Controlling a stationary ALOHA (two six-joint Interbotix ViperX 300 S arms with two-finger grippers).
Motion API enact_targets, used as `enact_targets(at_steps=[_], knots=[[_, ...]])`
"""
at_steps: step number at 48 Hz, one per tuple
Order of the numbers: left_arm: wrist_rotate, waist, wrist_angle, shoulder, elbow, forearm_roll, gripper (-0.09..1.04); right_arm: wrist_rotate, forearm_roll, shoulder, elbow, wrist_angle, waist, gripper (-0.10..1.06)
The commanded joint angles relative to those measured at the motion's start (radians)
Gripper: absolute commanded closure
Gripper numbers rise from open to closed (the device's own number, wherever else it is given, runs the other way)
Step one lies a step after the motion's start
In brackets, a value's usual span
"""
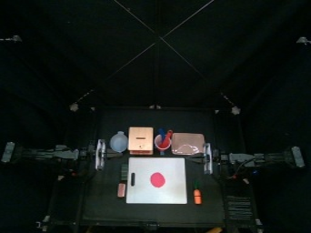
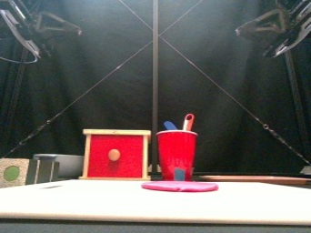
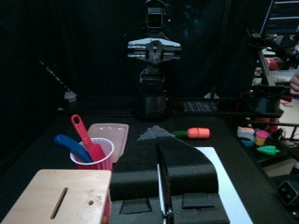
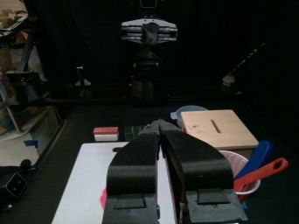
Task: Get the cutter from the drawer then cut the dough then place the extra dough in the bowl
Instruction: Open the drawer
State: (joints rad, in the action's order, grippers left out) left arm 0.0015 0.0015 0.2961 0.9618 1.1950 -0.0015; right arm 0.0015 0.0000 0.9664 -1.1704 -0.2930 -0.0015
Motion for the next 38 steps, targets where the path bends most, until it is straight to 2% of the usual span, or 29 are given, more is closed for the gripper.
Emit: enact_targets(at_steps=[1, 5, 13, 18, 25, 31, 38], knots=[[-0.006, -0.005, -0.003, -0.021, -0.040, -0.015, 0.93, -0.009, -0.008, -0.037, 0.015, -0.005, -0.018, 0.94], [-0.008, -0.005, 0.003, -0.029, -0.040, -0.041, 0.93, -0.009, -0.018, -0.077, 0.032, -0.005, -0.041, 0.94], [-0.008, -0.005, 0.064, -0.080, -0.035, -0.115, 0.93, -0.009, -0.051, -0.213, 0.121, -0.011, -0.120, 0.94], [-0.009, -0.006, 0.170, -0.156, -0.034, -0.207, 0.93, 0.002, -0.075, -0.327, 0.218, -0.011, -0.184, 0.94], [-0.011, -0.009, 0.279, -0.250, -0.025, -0.370, 0.93, 0.003, -0.083, -0.482, 0.348, -0.009, -0.253, 0.94], [-0.017, -0.037, 0.327, -0.302, -0.017, -0.534, 0.93, 0.000, -0.084, -0.609, 0.454, -0.011, -0.276, 0.94], [-0.043, -0.069, 0.350, -0.341, -0.006, -0.721, 0.93, 0.002, -0.089, -0.776, 0.581, -0.003, -0.282, 0.94]])
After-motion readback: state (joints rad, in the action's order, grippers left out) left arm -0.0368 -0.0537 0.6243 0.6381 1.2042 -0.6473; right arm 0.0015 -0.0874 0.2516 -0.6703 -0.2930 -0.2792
